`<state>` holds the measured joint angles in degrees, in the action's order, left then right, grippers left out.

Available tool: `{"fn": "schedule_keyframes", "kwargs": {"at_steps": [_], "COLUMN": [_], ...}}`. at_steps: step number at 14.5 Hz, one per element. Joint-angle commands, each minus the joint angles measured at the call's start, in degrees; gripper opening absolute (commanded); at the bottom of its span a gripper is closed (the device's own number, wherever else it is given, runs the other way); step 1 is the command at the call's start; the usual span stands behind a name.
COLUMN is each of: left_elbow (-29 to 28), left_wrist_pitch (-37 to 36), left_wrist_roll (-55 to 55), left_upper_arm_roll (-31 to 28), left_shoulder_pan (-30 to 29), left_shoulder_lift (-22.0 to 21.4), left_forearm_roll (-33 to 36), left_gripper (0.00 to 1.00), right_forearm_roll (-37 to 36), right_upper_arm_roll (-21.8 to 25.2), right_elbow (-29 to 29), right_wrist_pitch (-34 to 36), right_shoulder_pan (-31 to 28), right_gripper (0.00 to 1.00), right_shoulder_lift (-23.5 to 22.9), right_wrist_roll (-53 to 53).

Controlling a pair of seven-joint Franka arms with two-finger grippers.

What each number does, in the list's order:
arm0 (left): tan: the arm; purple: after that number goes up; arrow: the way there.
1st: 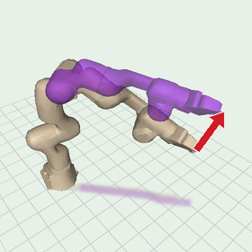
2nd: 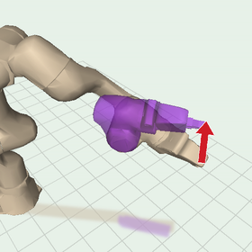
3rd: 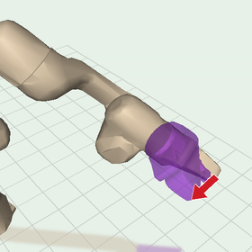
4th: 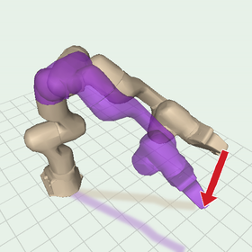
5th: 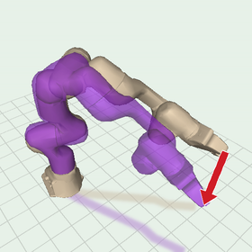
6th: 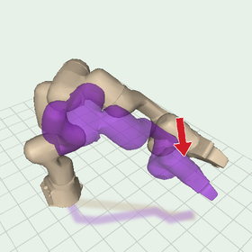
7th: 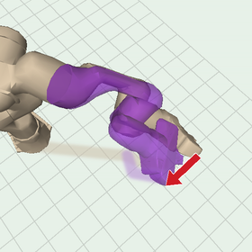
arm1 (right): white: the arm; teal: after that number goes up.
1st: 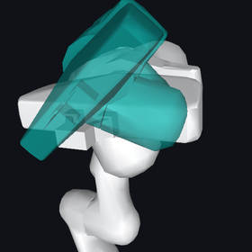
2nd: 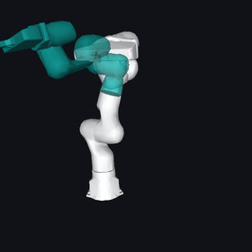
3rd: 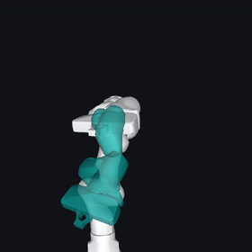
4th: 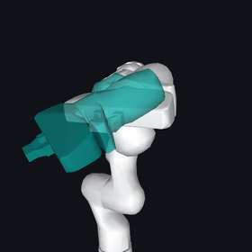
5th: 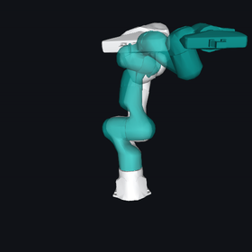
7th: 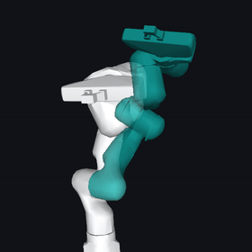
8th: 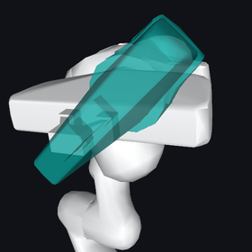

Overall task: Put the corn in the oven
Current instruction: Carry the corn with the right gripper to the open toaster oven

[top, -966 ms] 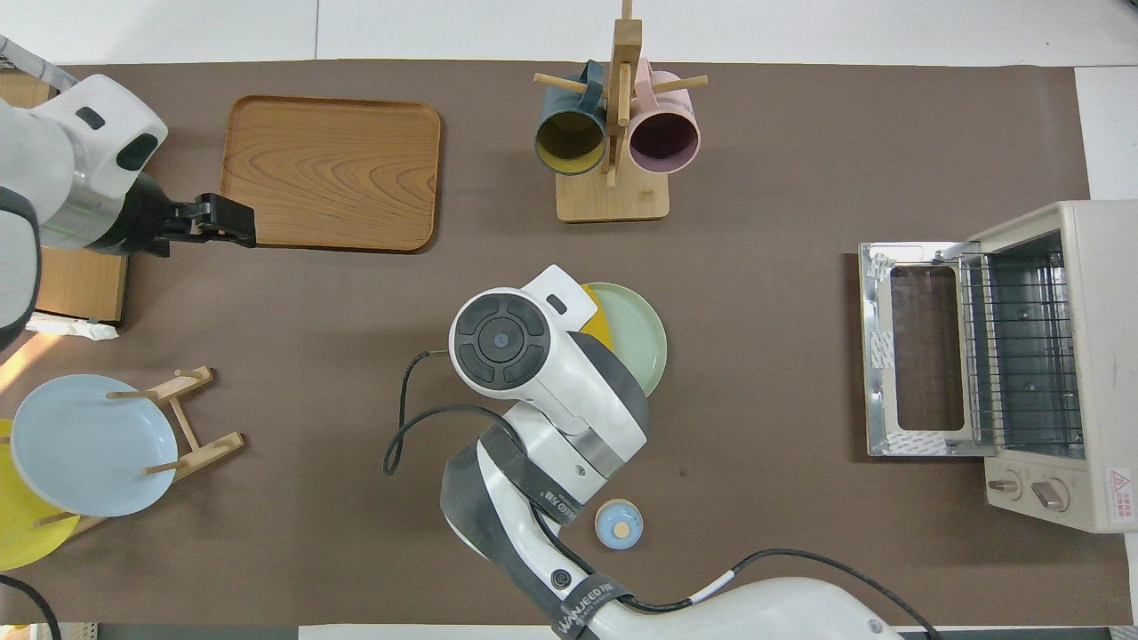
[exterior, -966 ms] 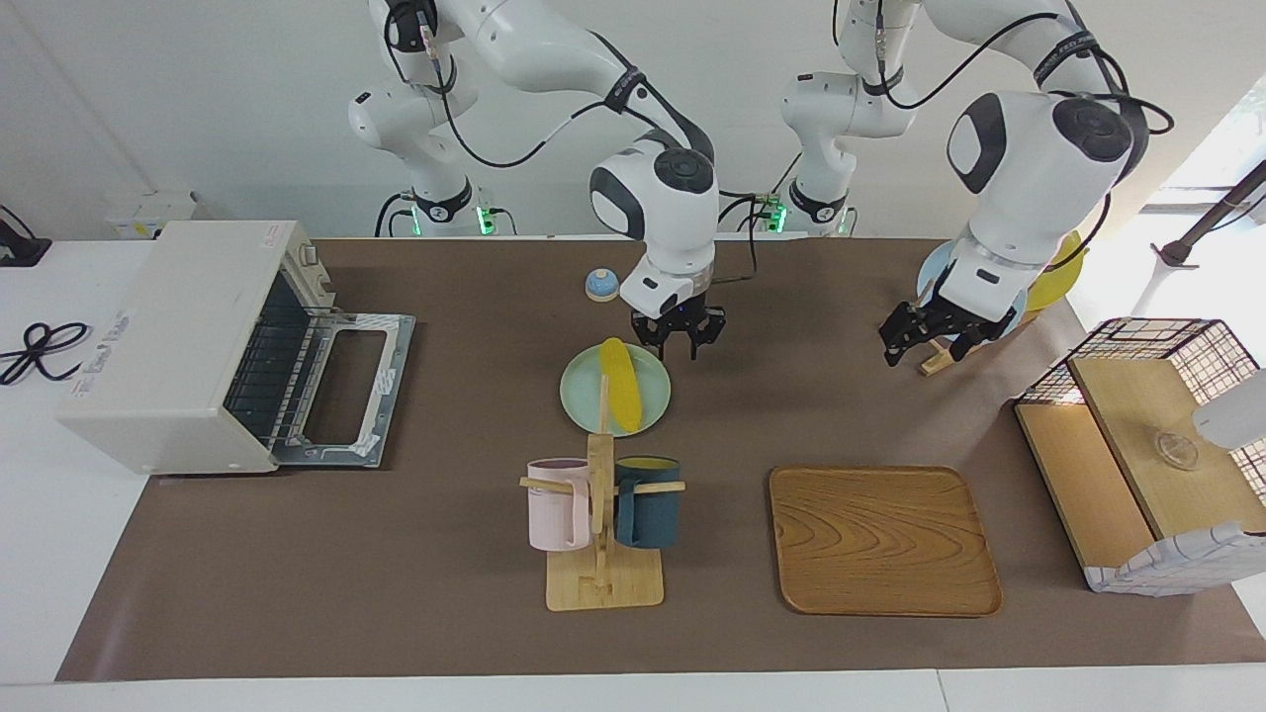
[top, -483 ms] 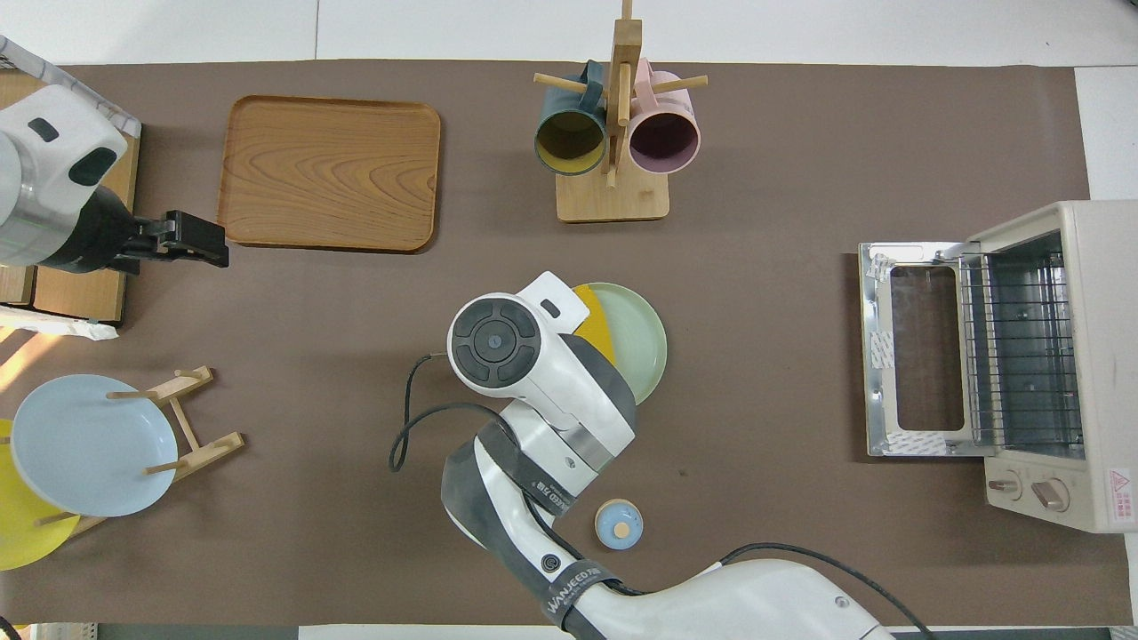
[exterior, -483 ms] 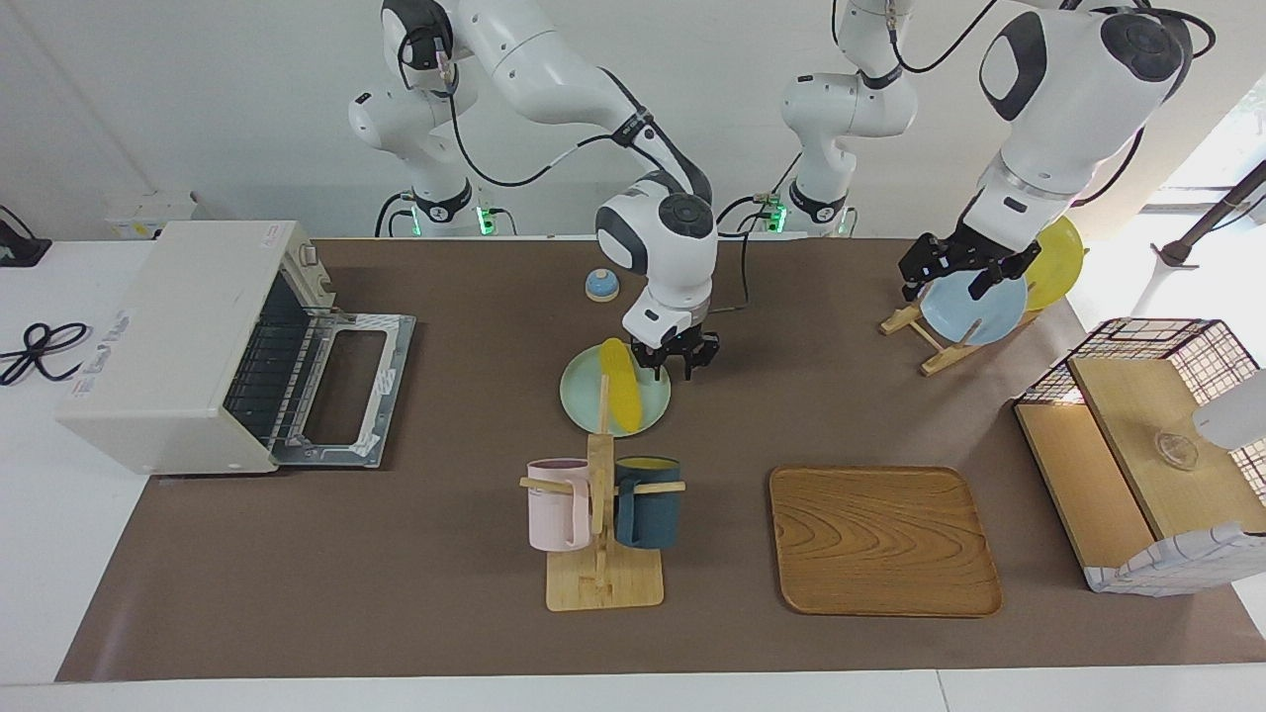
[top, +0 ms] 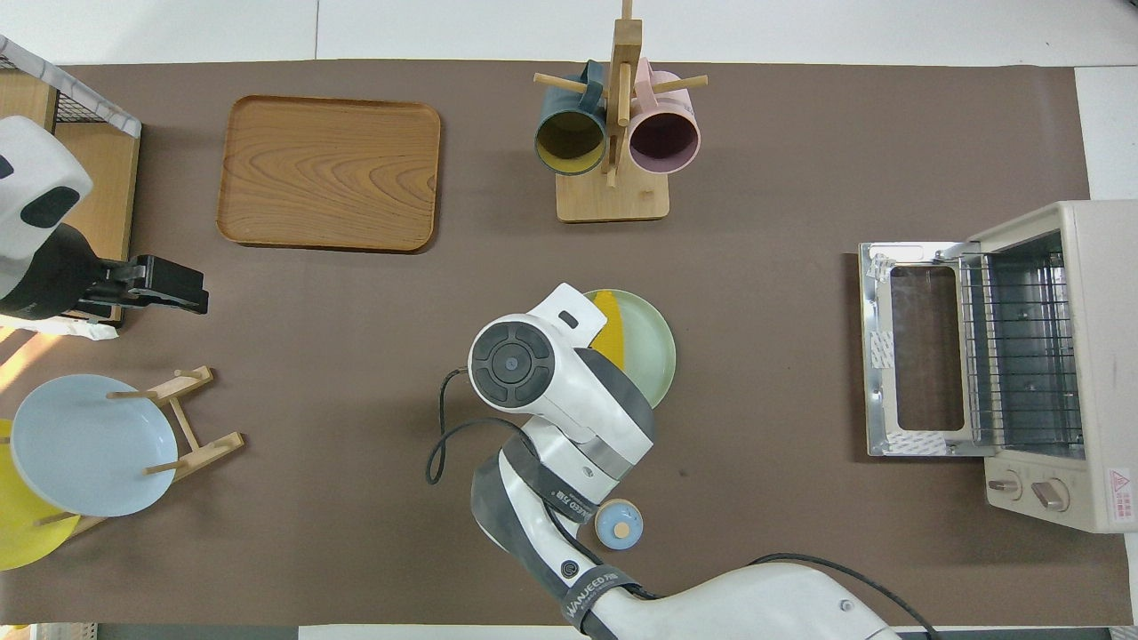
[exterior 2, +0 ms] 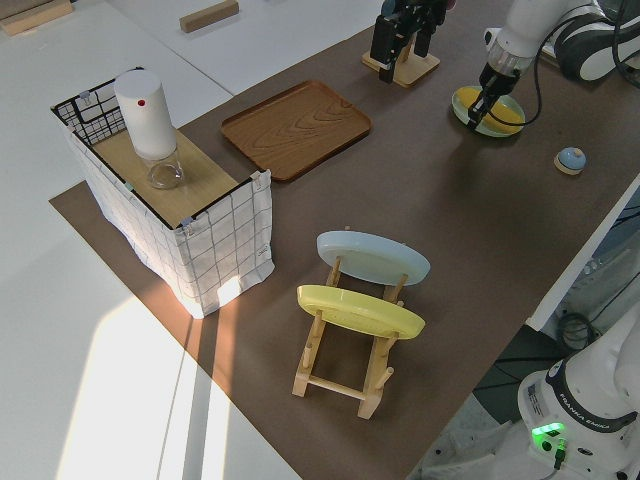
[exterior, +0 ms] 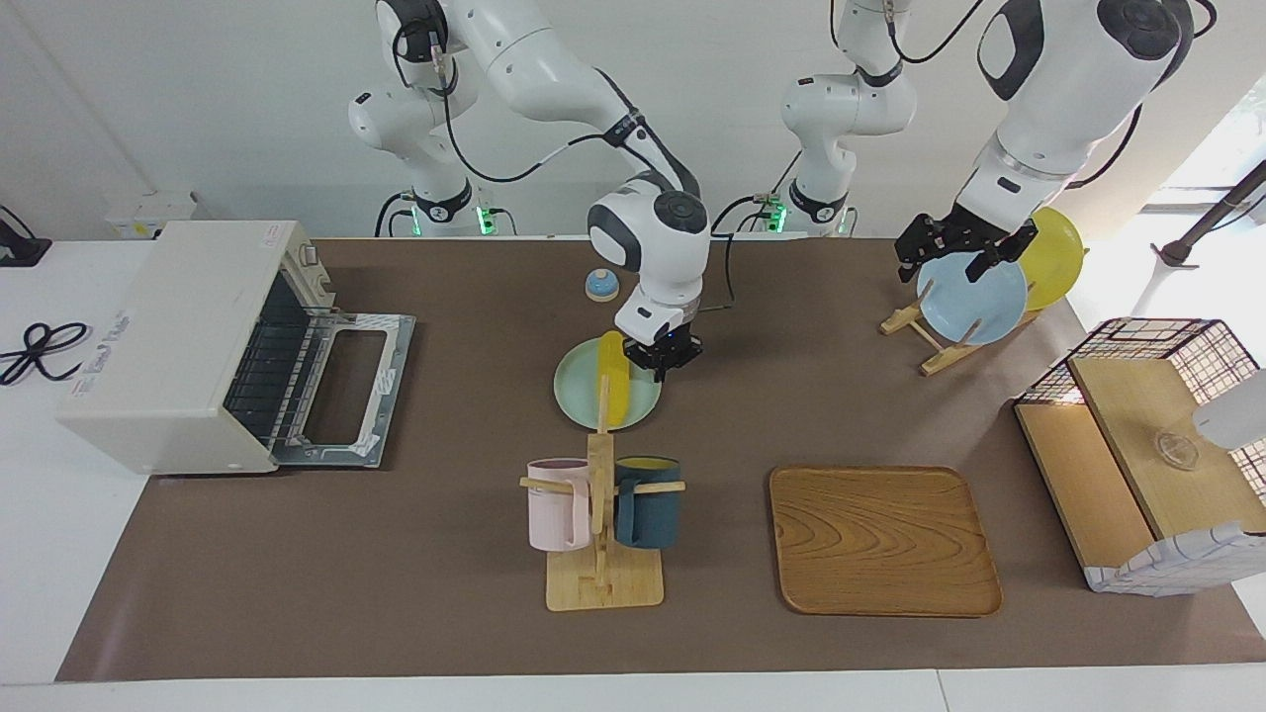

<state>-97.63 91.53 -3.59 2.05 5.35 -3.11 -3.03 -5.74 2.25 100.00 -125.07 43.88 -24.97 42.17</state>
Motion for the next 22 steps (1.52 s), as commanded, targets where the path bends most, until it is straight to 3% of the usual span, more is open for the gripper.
{"fn": "schedule_keyframes", "kwargs": {"at_steps": [1, 5, 8, 11, 15, 22], "left_elbow": [2.4, 1.4, 1.5, 0.9, 1.1, 1.3], "left_wrist_pitch": [-0.2, -0.1, 0.0, -0.5, -0.1, 0.1], "left_wrist_roll": [2.6, 3.7, 3.5, 3.6, 3.6, 3.5], "left_upper_arm_roll": [0.8, 1.0, 1.4, 1.3, 1.5, 1.8], "left_shoulder_pan": [-1.3, -1.9, -1.9, -1.9, -1.8, -3.1], "left_shoulder_lift": [0.9, 1.0, 0.8, 0.4, 0.6, 0.7], "left_forearm_roll": [1.3, 1.3, 1.2, 2.5, 3.8, 3.7], "left_gripper": [1.00, 1.00, 1.00, 1.00, 1.00, 1.00], "right_forearm_roll": [-6.2, -11.6, -11.6, -11.4, -11.4, -11.2], "right_upper_arm_roll": [0.0, 0.5, 0.5, 0.3, 0.3, 0.4], "right_elbow": [-5.4, -5.3, -1.1, 5.5, 12.5, 23.5], "right_wrist_pitch": [8.8, 18.3, 21.9, 21.2, 20.2, 12.2], "right_shoulder_pan": [-0.6, -2.1, -10.0, -21.2, -31.8, -40.6], "right_gripper": [0.00, 0.00, 0.00, 0.00, 0.00, 0.00], "right_shoulder_lift": [-0.2, 2.2, 7.6, 13.9, 20.4, 26.2], "right_wrist_roll": [-1.5, -3.2, -10.3, -20.3, -30.7, -38.5]}}
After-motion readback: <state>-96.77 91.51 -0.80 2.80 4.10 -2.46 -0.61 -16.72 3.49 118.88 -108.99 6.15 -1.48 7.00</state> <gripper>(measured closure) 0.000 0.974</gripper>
